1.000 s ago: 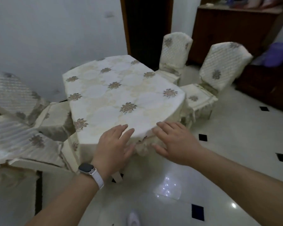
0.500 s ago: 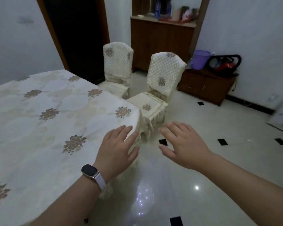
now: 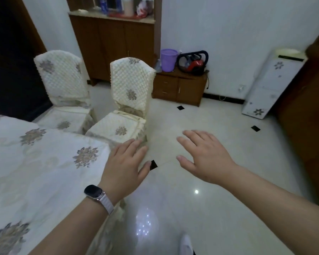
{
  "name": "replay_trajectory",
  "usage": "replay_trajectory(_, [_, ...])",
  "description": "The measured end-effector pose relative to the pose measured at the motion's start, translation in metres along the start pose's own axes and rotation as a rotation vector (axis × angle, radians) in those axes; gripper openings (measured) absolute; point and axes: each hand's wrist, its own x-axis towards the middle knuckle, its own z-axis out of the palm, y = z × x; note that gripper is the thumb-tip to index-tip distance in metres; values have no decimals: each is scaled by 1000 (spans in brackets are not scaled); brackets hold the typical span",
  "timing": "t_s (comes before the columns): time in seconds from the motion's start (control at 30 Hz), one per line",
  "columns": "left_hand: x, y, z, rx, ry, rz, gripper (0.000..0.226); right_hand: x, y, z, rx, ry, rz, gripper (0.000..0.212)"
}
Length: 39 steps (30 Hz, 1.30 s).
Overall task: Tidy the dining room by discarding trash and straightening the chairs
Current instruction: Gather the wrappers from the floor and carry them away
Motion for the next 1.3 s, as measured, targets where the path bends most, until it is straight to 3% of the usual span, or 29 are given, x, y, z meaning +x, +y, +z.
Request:
replay_trajectory(0.3, [134,9,71,66,-115,26,47,66,126,70,74,55,42,52])
replay_trajectory(0.7, [342,40,147,92,-59,124,43,156,299,111,126,67,65,52])
replay_trajectory(1.0, [436,-26,213,62,-43,135,44,253,353,165,134,31,62,53])
replay_trajectory(1.3, [578,-130,290,-44,-32,110,44,420,412,209,21,-26,91,54])
